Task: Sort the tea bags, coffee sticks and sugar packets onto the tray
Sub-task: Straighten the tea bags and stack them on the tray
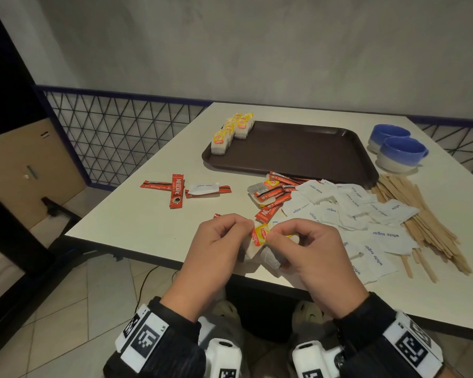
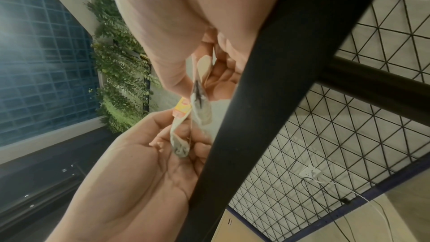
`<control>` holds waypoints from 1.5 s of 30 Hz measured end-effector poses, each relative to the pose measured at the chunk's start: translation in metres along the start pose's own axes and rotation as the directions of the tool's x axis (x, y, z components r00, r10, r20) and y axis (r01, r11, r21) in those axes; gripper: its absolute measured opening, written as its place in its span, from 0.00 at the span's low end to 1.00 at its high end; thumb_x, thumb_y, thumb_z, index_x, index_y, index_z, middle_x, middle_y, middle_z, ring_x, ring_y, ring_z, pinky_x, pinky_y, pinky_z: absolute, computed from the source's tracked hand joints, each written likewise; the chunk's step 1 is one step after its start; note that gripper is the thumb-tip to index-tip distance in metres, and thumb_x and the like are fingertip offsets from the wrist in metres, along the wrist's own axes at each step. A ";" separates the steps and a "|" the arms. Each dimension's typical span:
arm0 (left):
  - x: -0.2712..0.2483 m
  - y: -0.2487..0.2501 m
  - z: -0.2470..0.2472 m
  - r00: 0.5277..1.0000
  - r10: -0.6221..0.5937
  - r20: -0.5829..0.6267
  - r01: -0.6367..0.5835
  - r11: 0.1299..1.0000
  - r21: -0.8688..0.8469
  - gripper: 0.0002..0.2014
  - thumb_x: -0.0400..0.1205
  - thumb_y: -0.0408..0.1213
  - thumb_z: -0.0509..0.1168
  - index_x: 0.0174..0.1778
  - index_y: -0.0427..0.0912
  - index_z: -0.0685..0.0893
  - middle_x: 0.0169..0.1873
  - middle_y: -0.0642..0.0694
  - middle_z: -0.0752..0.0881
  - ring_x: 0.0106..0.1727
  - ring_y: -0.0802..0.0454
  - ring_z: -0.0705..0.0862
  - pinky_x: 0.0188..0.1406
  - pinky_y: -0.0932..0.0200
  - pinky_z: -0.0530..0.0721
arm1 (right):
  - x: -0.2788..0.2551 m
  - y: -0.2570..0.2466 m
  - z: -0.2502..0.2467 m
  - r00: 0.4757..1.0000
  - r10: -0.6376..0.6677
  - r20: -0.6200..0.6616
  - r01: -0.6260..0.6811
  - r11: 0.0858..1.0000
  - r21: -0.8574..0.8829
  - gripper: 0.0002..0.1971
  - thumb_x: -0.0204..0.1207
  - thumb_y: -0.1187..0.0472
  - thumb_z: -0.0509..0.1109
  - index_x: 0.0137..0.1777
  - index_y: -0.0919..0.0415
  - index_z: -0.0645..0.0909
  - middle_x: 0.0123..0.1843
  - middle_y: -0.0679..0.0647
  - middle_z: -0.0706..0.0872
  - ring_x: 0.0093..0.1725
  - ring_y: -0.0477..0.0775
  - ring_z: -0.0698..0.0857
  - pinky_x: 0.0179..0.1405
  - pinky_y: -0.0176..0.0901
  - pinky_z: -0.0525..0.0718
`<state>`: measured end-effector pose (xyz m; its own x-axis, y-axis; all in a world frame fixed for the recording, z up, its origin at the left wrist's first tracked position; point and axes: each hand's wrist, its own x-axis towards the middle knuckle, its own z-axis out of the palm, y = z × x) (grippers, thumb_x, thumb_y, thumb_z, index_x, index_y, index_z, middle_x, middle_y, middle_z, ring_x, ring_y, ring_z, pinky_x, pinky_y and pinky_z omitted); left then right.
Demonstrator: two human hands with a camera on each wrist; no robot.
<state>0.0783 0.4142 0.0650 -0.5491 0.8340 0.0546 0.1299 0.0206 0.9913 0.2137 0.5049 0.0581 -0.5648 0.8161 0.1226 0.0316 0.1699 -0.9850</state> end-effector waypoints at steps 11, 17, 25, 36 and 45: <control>-0.001 -0.002 -0.002 0.996 0.057 0.071 -0.055 0.998 -0.034 0.18 0.89 0.42 0.65 0.39 0.34 0.91 0.32 0.48 0.86 0.33 0.59 0.81 0.34 0.68 0.77 | 0.001 0.000 0.000 1.000 -0.016 0.001 0.016 0.998 -0.061 0.07 0.76 0.67 0.76 0.37 0.58 0.91 0.35 0.56 0.88 0.33 0.56 0.84 0.34 0.47 0.87; -0.001 -0.005 -0.004 0.995 0.067 0.073 -0.062 0.996 -0.068 0.14 0.86 0.38 0.68 0.36 0.51 0.93 0.31 0.52 0.87 0.34 0.55 0.80 0.33 0.65 0.80 | -0.002 -0.002 0.000 1.000 0.003 -0.016 -0.002 0.997 0.075 0.11 0.80 0.68 0.71 0.39 0.60 0.92 0.41 0.56 0.90 0.42 0.49 0.89 0.32 0.42 0.89; 0.009 -0.013 -0.008 0.998 0.043 -0.048 -0.056 0.948 -0.312 0.10 0.79 0.47 0.71 0.46 0.50 0.96 0.50 0.44 0.94 0.60 0.36 0.89 0.71 0.32 0.83 | -0.004 0.000 -0.004 0.995 -0.090 0.039 0.083 0.984 0.156 0.22 0.77 0.82 0.60 0.34 0.63 0.90 0.37 0.56 0.88 0.40 0.44 0.84 0.33 0.37 0.84; 0.011 -0.018 -0.008 0.996 0.051 -0.079 -0.075 0.936 -0.343 0.08 0.82 0.43 0.71 0.45 0.50 0.96 0.48 0.41 0.94 0.53 0.42 0.90 0.57 0.44 0.89 | 0.005 -0.040 0.010 0.943 -0.238 0.234 0.297 0.917 -0.265 0.16 0.79 0.68 0.73 0.59 0.47 0.79 0.36 0.48 0.87 0.36 0.52 0.83 0.44 0.57 0.84; 0.012 -0.019 -0.012 0.998 0.045 -0.053 -0.061 0.935 -0.350 0.11 0.87 0.37 0.69 0.49 0.51 0.97 0.50 0.42 0.95 0.55 0.43 0.91 0.61 0.42 0.88 | 0.027 -0.040 0.019 0.978 -0.160 0.136 0.204 0.878 -0.432 0.19 0.75 0.65 0.78 0.59 0.43 0.80 0.48 0.49 0.83 0.39 0.49 0.82 0.45 0.54 0.89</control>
<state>0.0594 0.4167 0.0479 -0.5859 0.8035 0.1054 -0.1338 -0.2242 0.9653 0.1812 0.5097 0.0986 -0.6690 0.6959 0.2611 0.2692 0.5543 -0.7876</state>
